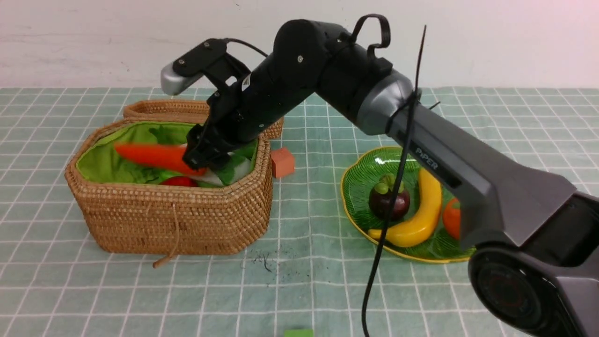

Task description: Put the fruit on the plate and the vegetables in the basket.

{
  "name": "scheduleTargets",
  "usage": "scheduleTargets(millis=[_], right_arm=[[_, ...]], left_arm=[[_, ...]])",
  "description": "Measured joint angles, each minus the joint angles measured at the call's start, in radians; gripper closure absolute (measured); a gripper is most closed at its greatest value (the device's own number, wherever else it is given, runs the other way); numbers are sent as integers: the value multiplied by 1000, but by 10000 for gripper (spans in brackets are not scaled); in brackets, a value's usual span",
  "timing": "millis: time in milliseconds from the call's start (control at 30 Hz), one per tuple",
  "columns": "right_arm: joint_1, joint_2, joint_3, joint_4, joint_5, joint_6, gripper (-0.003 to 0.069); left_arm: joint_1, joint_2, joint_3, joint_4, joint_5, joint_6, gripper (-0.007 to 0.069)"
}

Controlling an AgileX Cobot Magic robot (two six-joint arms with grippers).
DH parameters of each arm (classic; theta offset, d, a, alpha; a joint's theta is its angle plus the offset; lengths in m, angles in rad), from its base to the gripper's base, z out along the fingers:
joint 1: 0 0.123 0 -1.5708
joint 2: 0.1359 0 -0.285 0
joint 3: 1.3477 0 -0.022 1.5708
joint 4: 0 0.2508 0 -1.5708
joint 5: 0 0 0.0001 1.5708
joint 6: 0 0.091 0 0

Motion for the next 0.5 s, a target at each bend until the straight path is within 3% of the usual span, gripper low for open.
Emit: scheduleTargets(millis=[100,233,500], right_arm=[[0,-53,0,-16,64,35,12],[0,-142,0,-50,171,100,14],[0,-423,64,-218,235,323,368]], left_arm=[[0,0,0,0,-37,0,625],[0,0,0,-3,-59,0,625],[0,-35,0,-40,-227,3,637]])
